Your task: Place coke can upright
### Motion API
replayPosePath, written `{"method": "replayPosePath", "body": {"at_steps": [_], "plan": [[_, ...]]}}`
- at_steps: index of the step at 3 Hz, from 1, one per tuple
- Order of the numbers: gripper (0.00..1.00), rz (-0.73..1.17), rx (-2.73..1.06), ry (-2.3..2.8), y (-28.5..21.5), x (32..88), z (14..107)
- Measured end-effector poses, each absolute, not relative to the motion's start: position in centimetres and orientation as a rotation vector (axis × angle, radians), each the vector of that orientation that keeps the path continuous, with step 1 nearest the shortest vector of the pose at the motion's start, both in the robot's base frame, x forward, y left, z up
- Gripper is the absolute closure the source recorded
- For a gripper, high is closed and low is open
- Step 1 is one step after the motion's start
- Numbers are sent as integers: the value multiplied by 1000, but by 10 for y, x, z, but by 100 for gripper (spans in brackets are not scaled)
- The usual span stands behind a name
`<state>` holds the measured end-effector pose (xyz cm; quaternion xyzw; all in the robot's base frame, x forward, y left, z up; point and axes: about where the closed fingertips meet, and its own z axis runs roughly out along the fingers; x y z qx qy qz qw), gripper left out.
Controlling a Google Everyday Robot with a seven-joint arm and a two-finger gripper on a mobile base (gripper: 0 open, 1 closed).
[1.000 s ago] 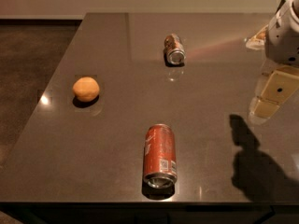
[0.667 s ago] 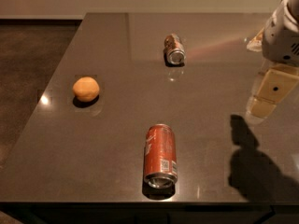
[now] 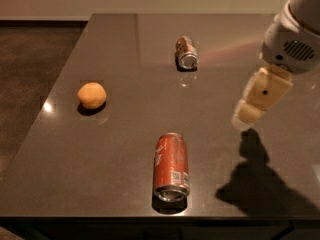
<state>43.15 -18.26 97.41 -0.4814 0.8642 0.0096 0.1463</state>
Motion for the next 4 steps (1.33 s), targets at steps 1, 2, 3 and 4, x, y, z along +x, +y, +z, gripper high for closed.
{"method": "replayPosePath", "body": {"at_steps": [1, 2, 3, 4], "plan": [[0, 66, -1206, 2553, -164, 426, 973], [0, 71, -1057, 2613, -136, 424, 964], [0, 77, -935, 2671, -108, 421, 952], [0, 71, -884, 2712, -86, 415, 940]]}}
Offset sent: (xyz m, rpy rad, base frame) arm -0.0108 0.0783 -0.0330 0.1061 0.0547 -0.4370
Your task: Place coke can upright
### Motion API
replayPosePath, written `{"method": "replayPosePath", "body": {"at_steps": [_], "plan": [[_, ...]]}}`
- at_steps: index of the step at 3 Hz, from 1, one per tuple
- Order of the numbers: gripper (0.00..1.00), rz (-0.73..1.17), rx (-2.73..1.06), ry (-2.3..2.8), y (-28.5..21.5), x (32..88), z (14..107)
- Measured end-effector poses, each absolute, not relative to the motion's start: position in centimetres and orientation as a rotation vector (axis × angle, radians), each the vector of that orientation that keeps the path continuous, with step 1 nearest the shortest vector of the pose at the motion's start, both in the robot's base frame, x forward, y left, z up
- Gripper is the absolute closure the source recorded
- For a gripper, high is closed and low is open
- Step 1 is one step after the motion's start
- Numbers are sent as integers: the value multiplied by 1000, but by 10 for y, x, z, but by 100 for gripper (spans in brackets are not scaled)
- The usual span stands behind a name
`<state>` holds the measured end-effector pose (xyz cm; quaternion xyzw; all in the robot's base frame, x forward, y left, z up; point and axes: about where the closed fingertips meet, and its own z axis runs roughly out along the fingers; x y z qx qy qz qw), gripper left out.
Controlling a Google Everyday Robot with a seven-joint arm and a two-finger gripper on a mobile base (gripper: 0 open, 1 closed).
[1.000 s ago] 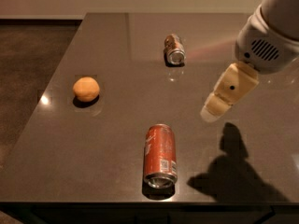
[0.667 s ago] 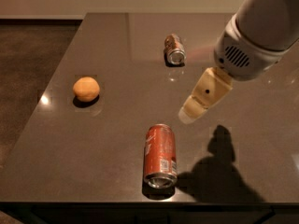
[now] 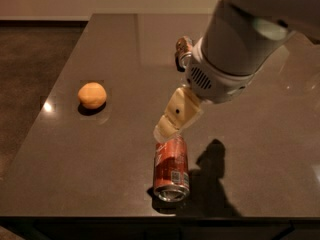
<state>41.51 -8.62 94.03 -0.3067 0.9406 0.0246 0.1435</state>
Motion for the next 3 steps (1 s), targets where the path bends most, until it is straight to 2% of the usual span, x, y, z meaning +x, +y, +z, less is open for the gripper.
{"method": "replayPosePath", "body": {"at_steps": [2, 3], "plan": [[0, 124, -785, 2737, -78, 413, 944], [0, 229, -648, 2784, -68, 408, 942]]}}
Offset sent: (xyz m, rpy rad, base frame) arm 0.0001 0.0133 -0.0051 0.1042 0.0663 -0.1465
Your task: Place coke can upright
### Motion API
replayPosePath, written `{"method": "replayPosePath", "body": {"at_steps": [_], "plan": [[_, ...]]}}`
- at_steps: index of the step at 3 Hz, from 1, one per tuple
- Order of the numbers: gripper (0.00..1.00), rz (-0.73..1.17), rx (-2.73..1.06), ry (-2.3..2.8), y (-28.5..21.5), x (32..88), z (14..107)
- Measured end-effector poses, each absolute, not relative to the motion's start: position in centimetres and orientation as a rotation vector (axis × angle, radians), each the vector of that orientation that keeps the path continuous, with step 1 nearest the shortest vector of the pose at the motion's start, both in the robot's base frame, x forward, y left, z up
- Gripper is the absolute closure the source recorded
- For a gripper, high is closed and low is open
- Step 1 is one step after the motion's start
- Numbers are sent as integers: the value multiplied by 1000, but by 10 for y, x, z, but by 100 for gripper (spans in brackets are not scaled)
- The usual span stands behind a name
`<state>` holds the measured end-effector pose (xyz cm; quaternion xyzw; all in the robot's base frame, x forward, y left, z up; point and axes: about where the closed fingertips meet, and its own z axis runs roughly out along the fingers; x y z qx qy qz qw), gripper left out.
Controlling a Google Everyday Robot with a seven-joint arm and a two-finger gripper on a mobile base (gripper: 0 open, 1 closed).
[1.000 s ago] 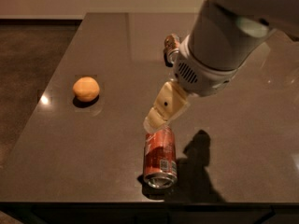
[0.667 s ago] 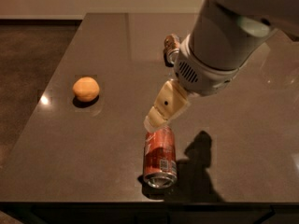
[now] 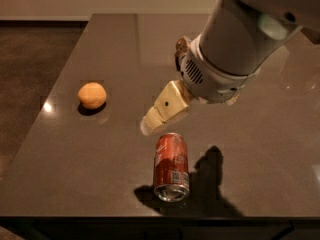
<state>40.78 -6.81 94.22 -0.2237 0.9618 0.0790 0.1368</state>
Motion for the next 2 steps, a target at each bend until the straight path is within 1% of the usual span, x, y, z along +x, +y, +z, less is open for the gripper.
{"method": "replayPosePath", "body": {"at_steps": [1, 2], "plan": [[0, 319, -494, 2849, -60, 402, 932], [0, 346, -324, 2930, -54, 396, 909]]}}
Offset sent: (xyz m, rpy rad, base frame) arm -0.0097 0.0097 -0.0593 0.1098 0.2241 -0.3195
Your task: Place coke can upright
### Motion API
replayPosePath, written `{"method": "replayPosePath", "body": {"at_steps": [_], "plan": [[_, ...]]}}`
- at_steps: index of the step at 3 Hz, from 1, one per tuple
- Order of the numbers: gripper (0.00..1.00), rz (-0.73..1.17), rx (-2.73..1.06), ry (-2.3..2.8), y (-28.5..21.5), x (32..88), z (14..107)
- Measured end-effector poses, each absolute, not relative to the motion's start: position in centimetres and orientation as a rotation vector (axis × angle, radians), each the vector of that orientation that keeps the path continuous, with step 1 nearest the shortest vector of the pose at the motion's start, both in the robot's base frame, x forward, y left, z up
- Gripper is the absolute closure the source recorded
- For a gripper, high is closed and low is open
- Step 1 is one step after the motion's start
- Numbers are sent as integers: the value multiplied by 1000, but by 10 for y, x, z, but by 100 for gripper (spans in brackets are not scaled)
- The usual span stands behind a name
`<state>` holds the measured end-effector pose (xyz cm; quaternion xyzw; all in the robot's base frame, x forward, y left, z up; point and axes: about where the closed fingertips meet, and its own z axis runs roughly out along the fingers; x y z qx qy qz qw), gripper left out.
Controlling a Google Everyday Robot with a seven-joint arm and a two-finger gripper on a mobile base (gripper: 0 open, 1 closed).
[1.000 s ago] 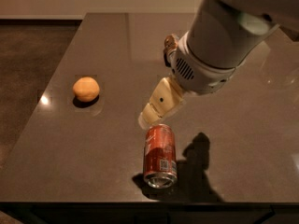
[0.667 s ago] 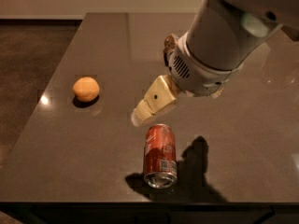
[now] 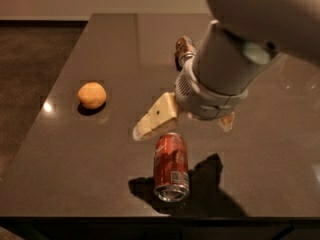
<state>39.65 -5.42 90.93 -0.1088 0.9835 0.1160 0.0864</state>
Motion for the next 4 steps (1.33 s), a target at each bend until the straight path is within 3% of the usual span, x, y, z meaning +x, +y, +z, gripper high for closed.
{"method": "replayPosePath", "body": {"at_steps": [3, 4], "plan": [[0, 159, -105, 3098, -37, 388, 863], [6, 141, -75, 3140, -37, 386, 850]]}}
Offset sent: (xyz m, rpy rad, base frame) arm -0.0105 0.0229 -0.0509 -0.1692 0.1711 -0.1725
